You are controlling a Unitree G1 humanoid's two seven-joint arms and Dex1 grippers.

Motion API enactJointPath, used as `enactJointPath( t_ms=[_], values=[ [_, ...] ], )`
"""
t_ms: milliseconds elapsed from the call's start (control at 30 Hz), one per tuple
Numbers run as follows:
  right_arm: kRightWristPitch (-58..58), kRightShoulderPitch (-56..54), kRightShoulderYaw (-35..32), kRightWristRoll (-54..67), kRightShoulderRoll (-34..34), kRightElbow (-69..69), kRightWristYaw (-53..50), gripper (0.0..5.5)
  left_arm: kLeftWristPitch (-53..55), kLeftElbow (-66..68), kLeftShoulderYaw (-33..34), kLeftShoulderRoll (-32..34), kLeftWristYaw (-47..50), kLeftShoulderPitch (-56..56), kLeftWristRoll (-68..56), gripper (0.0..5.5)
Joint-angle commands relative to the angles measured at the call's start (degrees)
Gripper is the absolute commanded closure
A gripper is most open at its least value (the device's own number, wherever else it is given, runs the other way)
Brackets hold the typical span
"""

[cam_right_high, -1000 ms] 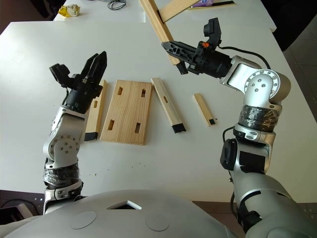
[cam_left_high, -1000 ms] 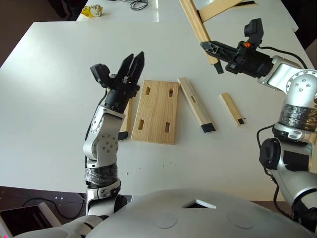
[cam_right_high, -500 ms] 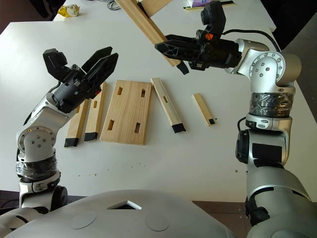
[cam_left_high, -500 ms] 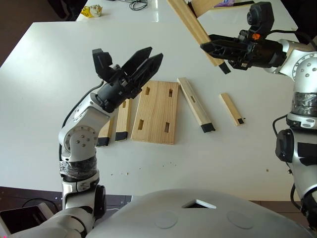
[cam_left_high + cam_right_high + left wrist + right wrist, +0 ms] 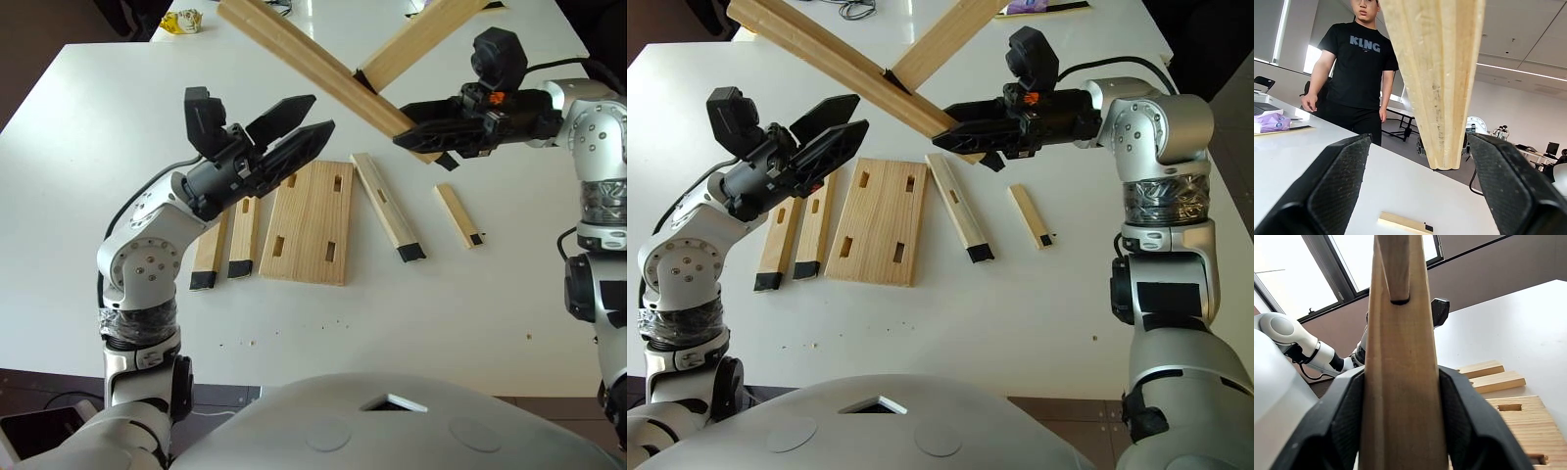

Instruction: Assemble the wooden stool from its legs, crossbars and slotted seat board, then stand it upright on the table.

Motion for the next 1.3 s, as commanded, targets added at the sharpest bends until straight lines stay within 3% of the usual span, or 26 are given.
enactJointPath(
  t_ms=[33,800,1300],
  values=[
    [-1.2,-1.7,1.2,-1.1,-0.7,0.4,1.7,3.44,0.1,-1.7,-0.8,0.1,-0.2,1.1,0.4,1.89],
    [-2.2,-2.7,3.8,-3.2,-1.7,1.3,6.2,3.44,-2.6,-2.5,-2.7,-2.3,0.1,3.3,2.9,1.89],
    [-1.6,-2.7,3.4,-2.5,-1.5,0.6,6.1,3.44,-1.1,-3.6,-1.5,-2.3,0.6,3.3,-3.0,1.89]
  ],
)
